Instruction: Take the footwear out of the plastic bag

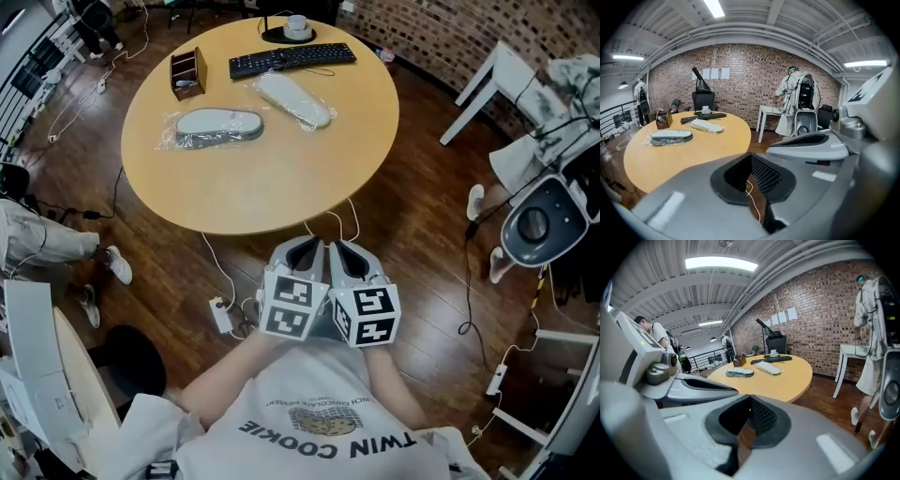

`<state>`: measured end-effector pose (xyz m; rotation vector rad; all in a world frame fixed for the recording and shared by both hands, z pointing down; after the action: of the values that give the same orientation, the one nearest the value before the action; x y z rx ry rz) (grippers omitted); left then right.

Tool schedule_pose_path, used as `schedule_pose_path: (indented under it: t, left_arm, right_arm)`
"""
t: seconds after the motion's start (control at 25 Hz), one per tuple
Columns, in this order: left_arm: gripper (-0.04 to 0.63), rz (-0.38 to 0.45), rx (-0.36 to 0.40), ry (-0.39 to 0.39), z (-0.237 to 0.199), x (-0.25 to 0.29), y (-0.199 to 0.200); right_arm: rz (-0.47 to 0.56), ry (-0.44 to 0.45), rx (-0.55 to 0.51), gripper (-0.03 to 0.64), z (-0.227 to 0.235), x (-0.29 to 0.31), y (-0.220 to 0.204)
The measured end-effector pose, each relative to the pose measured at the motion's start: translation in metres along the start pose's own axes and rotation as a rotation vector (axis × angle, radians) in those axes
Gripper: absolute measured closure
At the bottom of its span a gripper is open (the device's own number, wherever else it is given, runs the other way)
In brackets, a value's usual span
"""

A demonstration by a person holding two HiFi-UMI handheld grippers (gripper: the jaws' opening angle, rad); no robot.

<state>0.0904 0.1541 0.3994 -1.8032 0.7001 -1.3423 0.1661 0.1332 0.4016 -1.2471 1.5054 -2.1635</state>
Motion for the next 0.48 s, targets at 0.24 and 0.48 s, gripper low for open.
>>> schedule_pose_path:
  t: [0.24, 0.48]
  left_arm:
    - [0.589, 0.017, -0.012, 0.043, -0.013, 0.025, 0.018]
    - [0.589, 0.022, -0.009, 0.083, -0.038, 0.037, 0.034]
  right_arm:
    - [0.013, 0.045, -0.021, 0.615, 0.019, 0.026, 0.019]
    - [0.025, 0.069, -0.032, 0.615, 0.023, 0.054, 0.039]
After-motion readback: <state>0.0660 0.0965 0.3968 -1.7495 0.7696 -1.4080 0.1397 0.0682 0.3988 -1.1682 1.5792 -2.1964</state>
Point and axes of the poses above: the fingertips, and each gripper's own axes: x forward along the fingers, z to its right, y out of its top, the point moved 5 cm from there along -x, backward along the fingers, and after that the axes turned 8 degrees about -y, right-handed, at the moved point
